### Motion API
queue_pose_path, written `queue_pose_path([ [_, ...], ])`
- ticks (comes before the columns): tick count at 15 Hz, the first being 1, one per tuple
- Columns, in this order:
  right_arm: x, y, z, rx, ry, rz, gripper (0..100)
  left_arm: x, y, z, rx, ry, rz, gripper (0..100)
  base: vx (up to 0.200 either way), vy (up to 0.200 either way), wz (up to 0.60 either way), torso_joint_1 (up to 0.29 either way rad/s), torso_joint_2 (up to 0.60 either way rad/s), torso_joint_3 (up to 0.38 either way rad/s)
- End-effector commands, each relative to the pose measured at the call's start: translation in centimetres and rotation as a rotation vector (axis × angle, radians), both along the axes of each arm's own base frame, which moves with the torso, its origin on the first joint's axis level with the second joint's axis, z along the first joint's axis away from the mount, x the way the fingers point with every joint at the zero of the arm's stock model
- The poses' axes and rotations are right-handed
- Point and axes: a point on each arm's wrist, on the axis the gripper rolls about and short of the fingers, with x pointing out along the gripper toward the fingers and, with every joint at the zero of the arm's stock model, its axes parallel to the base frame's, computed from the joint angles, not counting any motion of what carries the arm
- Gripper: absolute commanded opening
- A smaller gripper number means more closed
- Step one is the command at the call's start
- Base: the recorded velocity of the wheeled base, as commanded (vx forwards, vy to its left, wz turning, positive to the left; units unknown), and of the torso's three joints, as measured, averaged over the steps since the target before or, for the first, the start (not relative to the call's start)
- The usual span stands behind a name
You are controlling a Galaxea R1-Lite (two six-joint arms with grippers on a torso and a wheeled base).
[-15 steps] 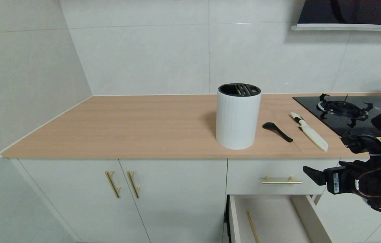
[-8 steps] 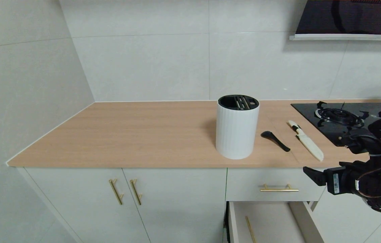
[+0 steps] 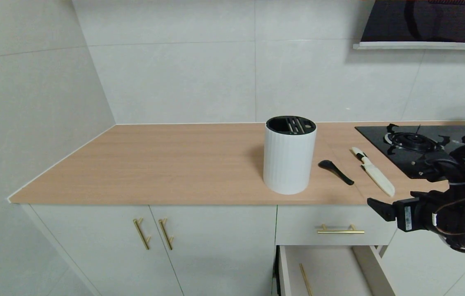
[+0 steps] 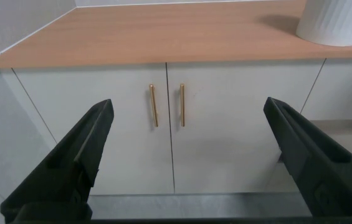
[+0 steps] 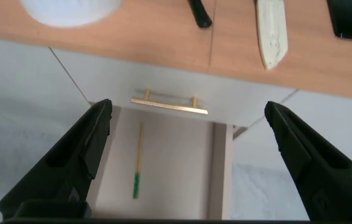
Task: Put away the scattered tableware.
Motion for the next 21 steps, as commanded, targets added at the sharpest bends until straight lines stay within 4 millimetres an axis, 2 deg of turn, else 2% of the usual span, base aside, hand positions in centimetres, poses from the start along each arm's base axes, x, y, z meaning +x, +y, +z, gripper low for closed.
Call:
queue_pose_path([
  [1, 1.3, -0.2, 0.3, 0.013, -0.007, -0.001, 100, 0.0, 0.0, 0.0, 0.0, 0.001, 0.0, 100, 0.0, 0.0, 0.0, 0.0, 0.0, 0.0],
  [3, 4.9, -0.5, 0.7, 0.05, -0.012, 0.042, 100, 0.0, 0.0, 0.0, 0.0, 0.001, 0.0, 100, 0.0, 0.0, 0.0, 0.0, 0.0, 0.0],
  [5, 9.0, -0.4, 0.2, 0.027, -0.012, 0.045, 100, 0.0, 0.0, 0.0, 0.0, 0.001, 0.0, 100, 0.0, 0.0, 0.0, 0.0, 0.0, 0.0],
  [10, 16.5, -0.6, -0.9, 0.036, -0.021, 0.031, 100, 0.0, 0.0, 0.0, 0.0, 0.001, 0.0, 100, 0.0, 0.0, 0.0, 0.0, 0.0, 0.0],
  [12, 17.4, -0.6, -1.5, 0.044, 0.024, 0.049, 100, 0.0, 0.0, 0.0, 0.0, 0.001, 0.0, 100, 0.0, 0.0, 0.0, 0.0, 0.0, 0.0],
  [16, 17.3, -1.8, -2.8, 0.103, 0.101, 0.15, 100, 0.0, 0.0, 0.0, 0.0, 0.001, 0.0, 100, 0.0, 0.0, 0.0, 0.0, 0.0, 0.0],
  [21, 18.4, -1.8, -5.2, 0.1, 0.123, 0.155, 100, 0.0, 0.0, 0.0, 0.0, 0.001, 0.0, 100, 0.0, 0.0, 0.0, 0.0, 0.0, 0.0],
])
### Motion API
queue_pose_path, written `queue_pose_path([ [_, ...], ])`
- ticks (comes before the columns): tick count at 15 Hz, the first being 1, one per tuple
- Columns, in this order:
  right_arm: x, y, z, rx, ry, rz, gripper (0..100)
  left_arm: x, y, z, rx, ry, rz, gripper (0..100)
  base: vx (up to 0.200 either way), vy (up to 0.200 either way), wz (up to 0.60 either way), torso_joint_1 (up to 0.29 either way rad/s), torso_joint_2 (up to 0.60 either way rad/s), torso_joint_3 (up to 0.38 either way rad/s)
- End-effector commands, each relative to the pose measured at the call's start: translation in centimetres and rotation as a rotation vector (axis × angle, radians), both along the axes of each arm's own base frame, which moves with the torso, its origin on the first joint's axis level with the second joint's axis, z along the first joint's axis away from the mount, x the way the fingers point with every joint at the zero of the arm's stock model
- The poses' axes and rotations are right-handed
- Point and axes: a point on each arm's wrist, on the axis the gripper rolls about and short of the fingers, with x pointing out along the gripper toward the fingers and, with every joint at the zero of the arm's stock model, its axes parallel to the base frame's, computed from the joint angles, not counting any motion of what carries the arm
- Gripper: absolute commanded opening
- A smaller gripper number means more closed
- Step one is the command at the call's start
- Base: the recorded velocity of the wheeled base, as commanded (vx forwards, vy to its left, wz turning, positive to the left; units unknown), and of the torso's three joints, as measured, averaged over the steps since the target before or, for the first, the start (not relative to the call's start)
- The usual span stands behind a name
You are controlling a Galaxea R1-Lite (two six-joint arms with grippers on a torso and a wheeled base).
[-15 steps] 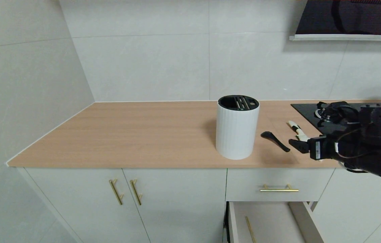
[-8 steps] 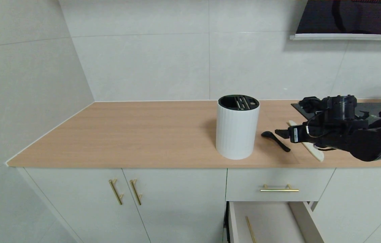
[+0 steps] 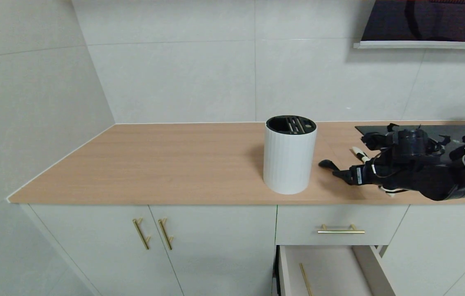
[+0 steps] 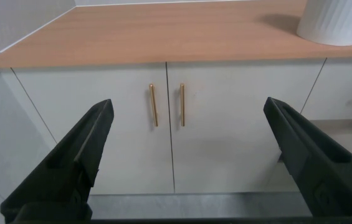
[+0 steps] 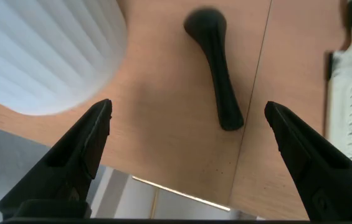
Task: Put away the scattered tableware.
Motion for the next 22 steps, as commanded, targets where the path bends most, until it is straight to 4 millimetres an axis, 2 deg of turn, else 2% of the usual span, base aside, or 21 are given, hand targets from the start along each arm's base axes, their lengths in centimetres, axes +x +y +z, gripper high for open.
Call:
queue_pose_path([
  [1, 0.9, 0.1, -2.1, -0.001, 0.006, -0.001, 100, 0.0, 0.0, 0.0, 0.0, 0.0, 0.0, 100, 0.0, 0.0, 0.0, 0.0, 0.0, 0.0],
  [2, 1.8, 0.2, -3.4, -0.01, -0.016, -0.019, 100, 0.0, 0.0, 0.0, 0.0, 0.0, 0.0, 100, 0.0, 0.0, 0.0, 0.0, 0.0, 0.0],
  [4, 2.7, 0.2, -4.6, -0.034, -0.042, -0.066, 100, 0.0, 0.0, 0.0, 0.0, 0.0, 0.0, 100, 0.0, 0.0, 0.0, 0.0, 0.0, 0.0],
  [21, 3.5, 0.0, -5.1, -0.044, -0.049, -0.079, 100, 0.0, 0.0, 0.0, 0.0, 0.0, 0.0, 100, 0.0, 0.0, 0.0, 0.0, 0.0, 0.0],
  [22, 3.5, 0.0, -5.2, -0.045, -0.047, -0.079, 0, 0.0, 0.0, 0.0, 0.0, 0.0, 0.0, 100, 0.0, 0.0, 0.0, 0.0, 0.0, 0.0],
])
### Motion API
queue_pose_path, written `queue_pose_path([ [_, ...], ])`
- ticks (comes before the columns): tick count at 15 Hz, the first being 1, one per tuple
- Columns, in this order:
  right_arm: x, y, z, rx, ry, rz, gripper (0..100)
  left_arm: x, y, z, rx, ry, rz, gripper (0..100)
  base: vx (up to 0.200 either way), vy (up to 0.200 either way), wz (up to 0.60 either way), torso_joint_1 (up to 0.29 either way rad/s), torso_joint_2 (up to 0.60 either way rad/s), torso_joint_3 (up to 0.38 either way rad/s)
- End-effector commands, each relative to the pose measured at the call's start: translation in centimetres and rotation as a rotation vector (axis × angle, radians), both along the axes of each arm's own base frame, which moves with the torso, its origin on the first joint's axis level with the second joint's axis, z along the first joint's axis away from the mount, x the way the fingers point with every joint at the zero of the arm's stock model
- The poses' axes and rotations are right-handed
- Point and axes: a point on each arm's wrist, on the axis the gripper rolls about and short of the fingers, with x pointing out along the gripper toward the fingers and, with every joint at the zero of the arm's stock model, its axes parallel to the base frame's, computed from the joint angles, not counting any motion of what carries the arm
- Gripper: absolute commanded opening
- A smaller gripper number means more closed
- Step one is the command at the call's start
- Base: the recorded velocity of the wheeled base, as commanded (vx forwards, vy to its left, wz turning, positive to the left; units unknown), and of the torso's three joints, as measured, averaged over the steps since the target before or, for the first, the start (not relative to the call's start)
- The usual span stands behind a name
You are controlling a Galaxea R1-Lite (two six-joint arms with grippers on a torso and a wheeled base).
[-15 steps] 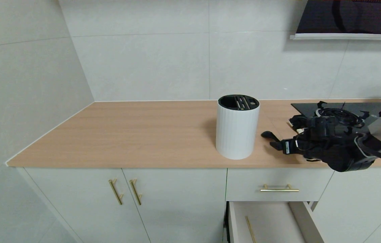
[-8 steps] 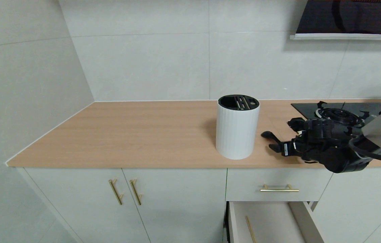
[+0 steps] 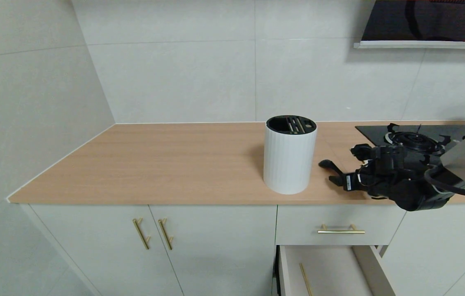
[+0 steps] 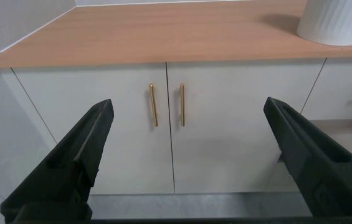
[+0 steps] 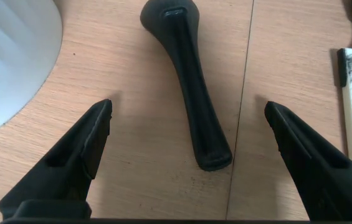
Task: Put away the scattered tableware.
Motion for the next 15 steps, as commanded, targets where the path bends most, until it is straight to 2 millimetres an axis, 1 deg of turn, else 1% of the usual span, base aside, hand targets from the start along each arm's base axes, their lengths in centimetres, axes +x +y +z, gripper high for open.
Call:
queue_pose_path([
  [1, 0.0, 0.0, -0.2, -0.001, 0.004, 0.001, 0, 0.0, 0.0, 0.0, 0.0, 0.001, 0.0, 100, 0.0, 0.0, 0.0, 0.0, 0.0, 0.0],
  [3, 0.1, 0.0, -0.6, -0.002, 0.014, 0.001, 0, 0.0, 0.0, 0.0, 0.0, 0.001, 0.0, 100, 0.0, 0.0, 0.0, 0.0, 0.0, 0.0],
  [11, 0.1, 0.0, -0.1, -0.008, 0.001, -0.014, 0, 0.0, 0.0, 0.0, 0.0, 0.001, 0.0, 100, 0.0, 0.0, 0.0, 0.0, 0.0, 0.0],
  [13, -0.1, 0.0, 0.4, -0.008, -0.005, -0.016, 0, 0.0, 0.0, 0.0, 0.0, 0.001, 0.0, 100, 0.0, 0.0, 0.0, 0.0, 0.0, 0.0],
  [15, -1.1, -0.1, 2.5, -0.014, -0.004, -0.035, 0, 0.0, 0.0, 0.0, 0.0, 0.001, 0.0, 100, 0.0, 0.0, 0.0, 0.0, 0.0, 0.0],
])
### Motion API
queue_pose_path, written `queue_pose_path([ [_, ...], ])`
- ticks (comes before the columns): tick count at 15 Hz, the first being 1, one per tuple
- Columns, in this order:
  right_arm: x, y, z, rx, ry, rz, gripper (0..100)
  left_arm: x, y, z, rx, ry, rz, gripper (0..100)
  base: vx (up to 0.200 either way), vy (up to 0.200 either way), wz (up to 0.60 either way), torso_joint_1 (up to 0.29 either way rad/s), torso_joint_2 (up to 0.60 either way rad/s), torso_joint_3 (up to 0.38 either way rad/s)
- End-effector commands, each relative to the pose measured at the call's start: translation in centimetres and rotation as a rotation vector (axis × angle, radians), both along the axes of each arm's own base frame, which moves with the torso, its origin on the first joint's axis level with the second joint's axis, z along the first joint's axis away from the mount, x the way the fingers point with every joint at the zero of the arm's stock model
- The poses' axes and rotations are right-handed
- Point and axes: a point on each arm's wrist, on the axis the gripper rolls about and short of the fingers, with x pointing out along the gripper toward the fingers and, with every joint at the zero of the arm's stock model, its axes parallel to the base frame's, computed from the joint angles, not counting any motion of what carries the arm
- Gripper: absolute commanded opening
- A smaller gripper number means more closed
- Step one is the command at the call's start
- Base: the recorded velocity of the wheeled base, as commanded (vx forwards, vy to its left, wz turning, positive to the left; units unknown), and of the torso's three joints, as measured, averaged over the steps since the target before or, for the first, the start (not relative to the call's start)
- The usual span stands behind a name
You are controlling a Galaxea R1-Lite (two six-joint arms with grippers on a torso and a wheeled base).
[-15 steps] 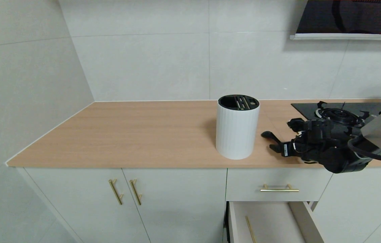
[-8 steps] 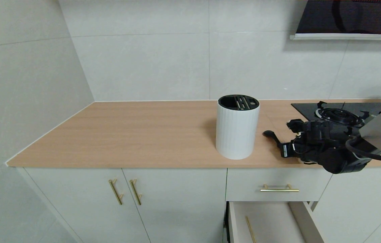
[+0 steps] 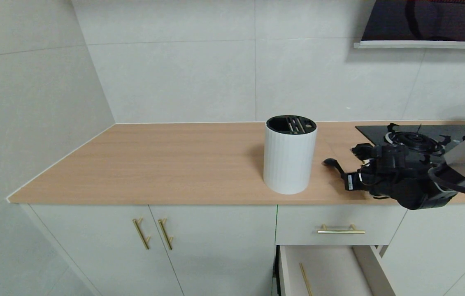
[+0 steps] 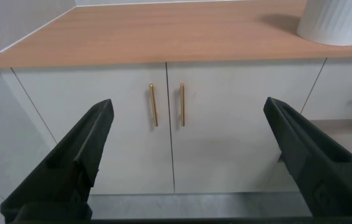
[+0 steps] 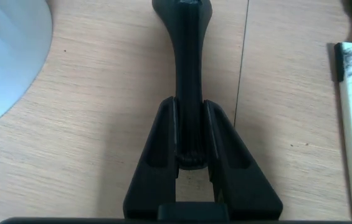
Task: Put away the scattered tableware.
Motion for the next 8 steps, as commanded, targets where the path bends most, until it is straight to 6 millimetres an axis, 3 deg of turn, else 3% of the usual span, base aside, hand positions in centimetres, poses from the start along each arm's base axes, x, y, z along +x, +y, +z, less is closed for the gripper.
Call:
queue_pose_path([
  [1, -1.5, 0.0, 2.9, -0.001, -0.007, -0.017, 0, 0.0, 0.0, 0.0, 0.0, 0.0, 0.0, 100, 0.0, 0.0, 0.0, 0.0, 0.0, 0.0],
  [3, -4.5, -0.2, 4.4, 0.015, 0.031, -0.028, 0, 0.0, 0.0, 0.0, 0.0, 0.0, 0.0, 100, 0.0, 0.0, 0.0, 0.0, 0.0, 0.0],
  [4, -5.0, -0.3, 4.7, 0.021, 0.034, -0.031, 0, 0.0, 0.0, 0.0, 0.0, 0.0, 0.0, 100, 0.0, 0.0, 0.0, 0.0, 0.0, 0.0],
  [8, -12.5, -0.8, 6.5, 0.048, 0.069, -0.039, 0, 0.0, 0.0, 0.0, 0.0, 0.0, 0.0, 100, 0.0, 0.0, 0.0, 0.0, 0.0, 0.0],
])
